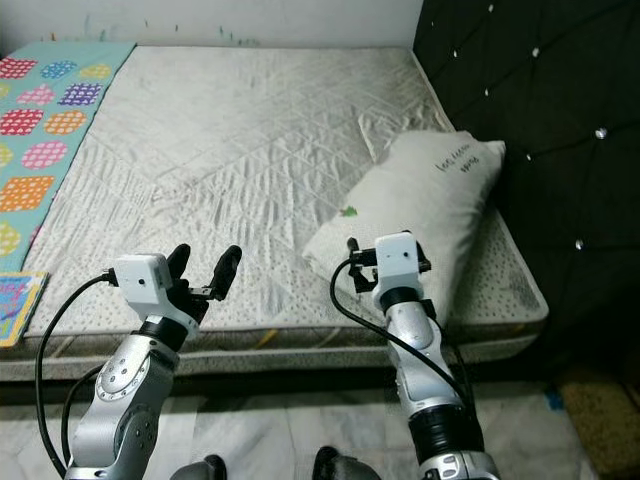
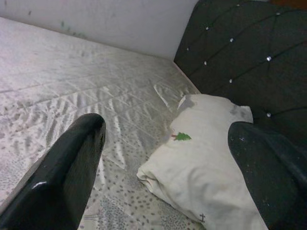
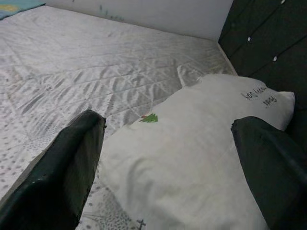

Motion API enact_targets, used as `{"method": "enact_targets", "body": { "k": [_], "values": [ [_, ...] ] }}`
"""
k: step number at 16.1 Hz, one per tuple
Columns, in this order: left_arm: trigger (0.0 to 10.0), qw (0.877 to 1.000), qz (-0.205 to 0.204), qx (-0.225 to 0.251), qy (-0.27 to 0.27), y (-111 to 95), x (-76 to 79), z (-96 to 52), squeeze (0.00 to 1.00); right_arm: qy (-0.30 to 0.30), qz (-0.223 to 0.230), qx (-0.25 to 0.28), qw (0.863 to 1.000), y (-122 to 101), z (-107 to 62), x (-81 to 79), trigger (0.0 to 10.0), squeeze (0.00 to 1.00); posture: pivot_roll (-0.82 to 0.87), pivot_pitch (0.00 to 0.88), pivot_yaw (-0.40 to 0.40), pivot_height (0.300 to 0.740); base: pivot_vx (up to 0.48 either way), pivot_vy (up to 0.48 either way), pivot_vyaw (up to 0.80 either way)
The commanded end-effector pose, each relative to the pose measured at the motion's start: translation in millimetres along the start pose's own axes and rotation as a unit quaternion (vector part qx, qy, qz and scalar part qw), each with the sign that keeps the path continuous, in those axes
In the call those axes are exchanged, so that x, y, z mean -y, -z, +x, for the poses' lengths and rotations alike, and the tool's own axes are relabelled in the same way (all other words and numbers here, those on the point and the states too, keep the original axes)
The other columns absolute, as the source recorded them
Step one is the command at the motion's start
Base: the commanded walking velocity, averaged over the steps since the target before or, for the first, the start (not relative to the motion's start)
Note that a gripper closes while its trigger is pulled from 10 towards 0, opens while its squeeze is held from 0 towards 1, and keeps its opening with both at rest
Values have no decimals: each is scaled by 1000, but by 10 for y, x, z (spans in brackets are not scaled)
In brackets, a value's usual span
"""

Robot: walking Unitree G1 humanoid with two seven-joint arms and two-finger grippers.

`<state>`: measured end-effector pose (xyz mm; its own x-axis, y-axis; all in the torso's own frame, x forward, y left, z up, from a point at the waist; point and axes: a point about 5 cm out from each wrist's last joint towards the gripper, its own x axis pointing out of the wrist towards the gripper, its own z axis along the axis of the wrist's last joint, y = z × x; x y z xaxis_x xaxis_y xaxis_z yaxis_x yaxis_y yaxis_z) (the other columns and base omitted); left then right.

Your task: Clean up the room

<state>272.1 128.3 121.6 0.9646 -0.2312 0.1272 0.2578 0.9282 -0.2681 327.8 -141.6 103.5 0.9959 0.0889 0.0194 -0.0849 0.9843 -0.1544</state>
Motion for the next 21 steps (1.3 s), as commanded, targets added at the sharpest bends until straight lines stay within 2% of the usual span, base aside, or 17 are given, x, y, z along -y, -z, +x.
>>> {"method": "enact_targets", "body": {
  "k": [1,11,21],
  "values": [
    [10000,1000,1,6,-1,-16,-14,-20,0,-4,-1,4,1000,-17,7,-11,10000,0,62,162,-27,740,341,0,0],
    [10000,1000,2,9,1,-24,-16,-10,0,-1,0,5,1000,-23,21,-8,10000,0,59,164,-25,740,387,0,0],
    [10000,1000,7,-1,-15,-1,-43,-6,0,2,5,9,1000,-25,20,4,10000,0,63,164,-24,740,0,0,0]
  ]
}}
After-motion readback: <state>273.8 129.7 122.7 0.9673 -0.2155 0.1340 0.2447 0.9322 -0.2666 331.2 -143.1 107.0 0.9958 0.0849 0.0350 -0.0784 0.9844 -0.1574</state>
